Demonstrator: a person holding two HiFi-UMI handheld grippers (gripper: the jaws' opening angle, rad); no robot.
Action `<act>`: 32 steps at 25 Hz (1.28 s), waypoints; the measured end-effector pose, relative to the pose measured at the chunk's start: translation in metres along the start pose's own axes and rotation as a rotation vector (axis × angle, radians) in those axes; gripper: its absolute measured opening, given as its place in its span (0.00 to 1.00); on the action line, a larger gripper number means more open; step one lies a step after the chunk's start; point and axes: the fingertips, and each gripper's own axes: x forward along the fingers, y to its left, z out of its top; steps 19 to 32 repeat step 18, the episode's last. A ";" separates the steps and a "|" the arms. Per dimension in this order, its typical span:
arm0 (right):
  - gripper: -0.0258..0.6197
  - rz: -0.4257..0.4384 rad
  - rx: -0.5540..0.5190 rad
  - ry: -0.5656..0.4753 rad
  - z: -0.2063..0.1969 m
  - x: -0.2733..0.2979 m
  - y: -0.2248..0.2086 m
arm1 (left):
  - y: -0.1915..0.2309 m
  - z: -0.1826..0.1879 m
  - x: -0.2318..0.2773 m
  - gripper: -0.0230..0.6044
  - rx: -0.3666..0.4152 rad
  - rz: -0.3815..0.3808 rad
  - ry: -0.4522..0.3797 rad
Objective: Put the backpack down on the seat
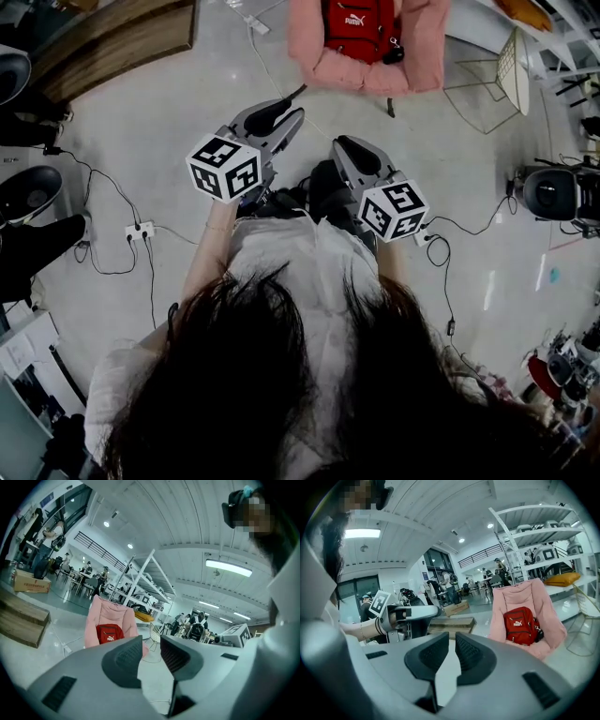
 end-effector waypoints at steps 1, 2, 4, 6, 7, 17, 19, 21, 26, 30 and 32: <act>0.13 -0.002 -0.003 -0.003 0.001 -0.001 0.000 | -0.001 0.001 0.000 0.24 0.003 -0.001 -0.005; 0.13 -0.004 -0.005 -0.006 0.001 -0.003 -0.001 | -0.002 0.003 0.000 0.24 0.007 -0.001 -0.010; 0.13 -0.008 -0.007 -0.013 0.003 -0.006 -0.004 | -0.004 0.006 0.001 0.24 0.014 0.001 -0.018; 0.13 -0.010 -0.007 -0.018 0.004 -0.009 -0.005 | -0.007 0.009 0.001 0.24 0.017 0.004 -0.024; 0.13 -0.011 -0.006 -0.019 0.004 -0.011 -0.005 | -0.007 0.009 0.001 0.24 0.018 0.005 -0.026; 0.13 -0.015 0.008 -0.027 0.001 -0.015 -0.006 | -0.008 0.007 -0.004 0.24 0.021 0.020 -0.024; 0.13 -0.016 0.010 -0.027 0.001 -0.016 -0.006 | -0.009 0.007 -0.004 0.24 0.020 0.022 -0.024; 0.13 -0.016 0.010 -0.027 0.001 -0.016 -0.006 | -0.009 0.007 -0.004 0.24 0.020 0.022 -0.024; 0.13 -0.016 0.010 -0.027 0.001 -0.016 -0.006 | -0.009 0.007 -0.004 0.24 0.020 0.022 -0.024; 0.13 -0.016 0.010 -0.027 0.001 -0.016 -0.006 | -0.009 0.007 -0.004 0.24 0.020 0.022 -0.024; 0.13 -0.016 0.010 -0.027 0.001 -0.016 -0.006 | -0.009 0.007 -0.004 0.24 0.020 0.022 -0.024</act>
